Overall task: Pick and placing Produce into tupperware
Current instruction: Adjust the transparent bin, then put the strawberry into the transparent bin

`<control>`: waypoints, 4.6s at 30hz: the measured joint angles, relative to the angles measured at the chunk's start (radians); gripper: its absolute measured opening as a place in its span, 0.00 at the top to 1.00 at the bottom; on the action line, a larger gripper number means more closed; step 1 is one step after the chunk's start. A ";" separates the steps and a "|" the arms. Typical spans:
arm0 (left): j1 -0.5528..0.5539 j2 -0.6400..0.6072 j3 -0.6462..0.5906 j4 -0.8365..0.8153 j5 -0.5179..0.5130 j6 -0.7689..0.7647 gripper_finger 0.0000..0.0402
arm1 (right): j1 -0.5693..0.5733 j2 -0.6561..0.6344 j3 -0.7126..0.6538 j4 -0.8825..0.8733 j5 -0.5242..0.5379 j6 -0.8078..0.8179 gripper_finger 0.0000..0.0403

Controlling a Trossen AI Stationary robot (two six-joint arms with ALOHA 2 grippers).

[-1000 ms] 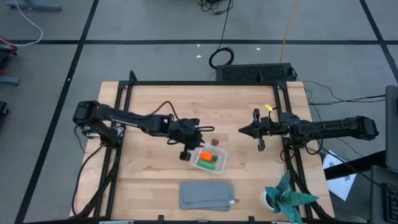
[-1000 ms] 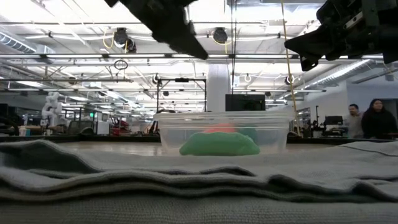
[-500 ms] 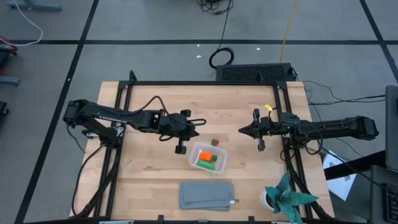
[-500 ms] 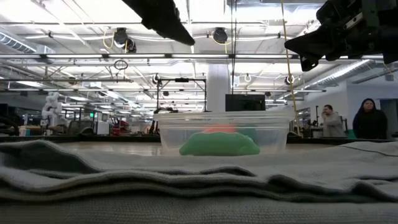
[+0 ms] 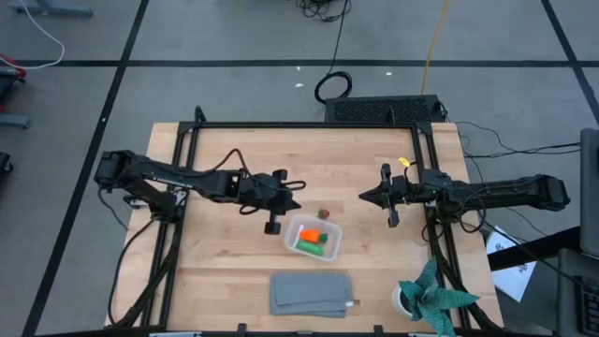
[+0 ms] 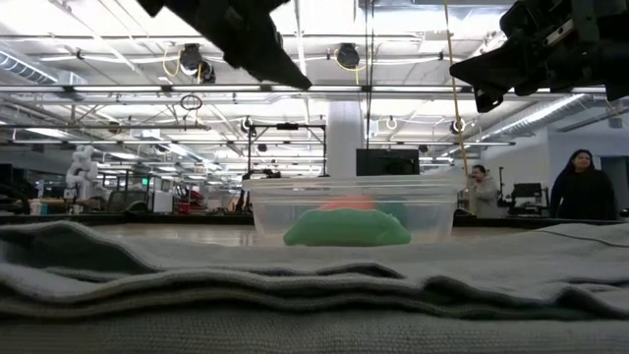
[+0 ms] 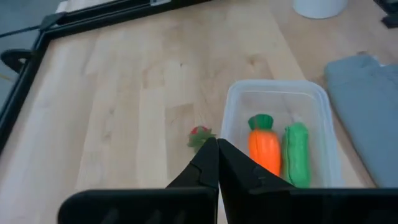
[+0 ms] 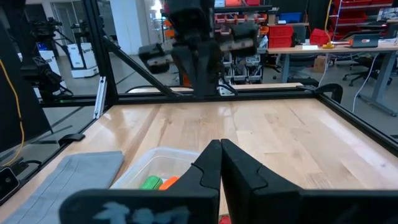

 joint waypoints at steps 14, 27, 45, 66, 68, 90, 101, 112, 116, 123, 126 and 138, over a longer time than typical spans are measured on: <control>0.094 0.186 -0.051 0.130 0.063 -0.047 1.00 | 0.000 0.001 0.000 0.023 0.000 0.000 1.00; 0.096 0.253 -0.051 0.136 0.074 -0.045 1.00 | 0.000 0.001 0.000 0.022 0.000 0.000 1.00; 0.082 0.323 -0.050 0.124 0.092 -0.050 1.00 | 0.000 0.013 0.000 0.022 0.000 0.000 1.00; -0.014 0.323 -0.050 0.123 0.116 -0.095 1.00 | 0.000 0.013 0.000 0.022 0.000 0.000 1.00; -0.014 0.323 -0.050 0.121 0.116 -0.093 1.00 | 0.000 0.013 0.000 0.022 0.000 0.000 1.00; 0.016 0.126 -0.025 -0.003 -0.023 0.093 0.99 | 0.000 0.016 -0.002 0.020 0.001 0.000 1.00; 0.014 -0.163 -0.025 -0.035 -0.097 0.184 0.99 | 0.000 0.015 -0.001 0.022 0.000 0.000 1.00; 0.012 -0.386 -0.025 -0.157 -0.097 0.064 1.00 | 0.000 0.015 -0.001 0.022 0.000 0.000 1.00; -0.001 -0.448 -0.026 -0.222 -0.095 0.052 1.00 | 0.000 0.015 -0.001 0.022 0.000 0.000 1.00; -0.029 -0.539 -0.026 -0.291 -0.103 0.026 1.00 | 0.000 0.015 -0.001 0.024 0.000 0.000 1.00; -0.041 -0.577 -0.026 -0.299 -0.155 0.017 1.00 | 0.000 0.015 -0.001 0.023 0.000 0.000 1.00; -0.017 -0.753 -0.036 -0.362 -0.117 0.057 1.00 | 0.000 0.015 -0.001 0.023 0.000 0.000 1.00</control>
